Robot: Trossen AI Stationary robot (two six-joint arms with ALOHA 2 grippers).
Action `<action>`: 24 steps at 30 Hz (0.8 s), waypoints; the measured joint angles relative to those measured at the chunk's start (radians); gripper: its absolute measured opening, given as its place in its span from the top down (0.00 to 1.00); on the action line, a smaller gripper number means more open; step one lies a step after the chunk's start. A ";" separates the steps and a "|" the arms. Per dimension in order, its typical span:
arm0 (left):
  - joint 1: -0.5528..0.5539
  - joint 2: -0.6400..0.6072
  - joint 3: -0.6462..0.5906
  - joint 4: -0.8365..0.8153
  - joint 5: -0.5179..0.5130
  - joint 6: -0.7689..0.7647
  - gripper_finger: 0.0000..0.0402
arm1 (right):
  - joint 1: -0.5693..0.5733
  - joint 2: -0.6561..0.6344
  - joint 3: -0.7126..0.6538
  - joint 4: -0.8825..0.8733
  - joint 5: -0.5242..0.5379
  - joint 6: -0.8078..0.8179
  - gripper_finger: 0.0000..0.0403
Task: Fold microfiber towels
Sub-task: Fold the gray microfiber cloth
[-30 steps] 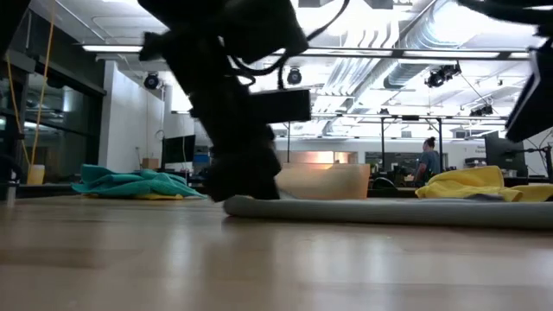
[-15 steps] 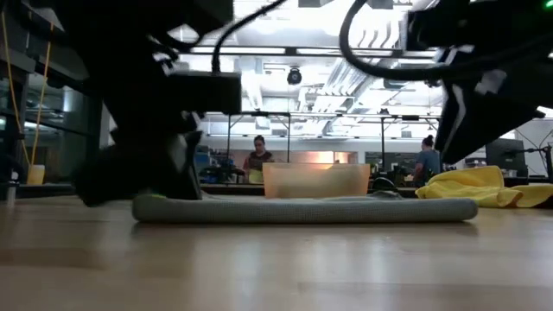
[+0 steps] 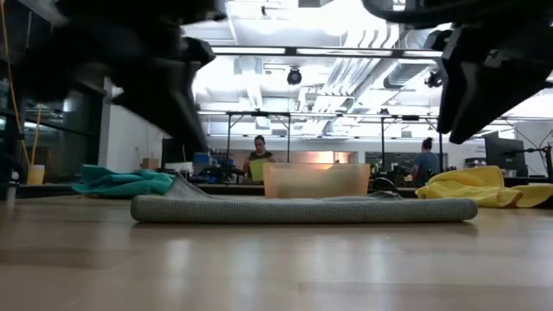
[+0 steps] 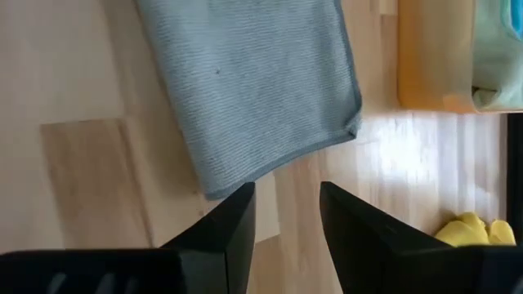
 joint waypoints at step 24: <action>0.057 0.036 -0.144 0.200 0.232 -0.130 0.47 | -0.002 -0.001 0.000 0.033 0.005 0.029 0.68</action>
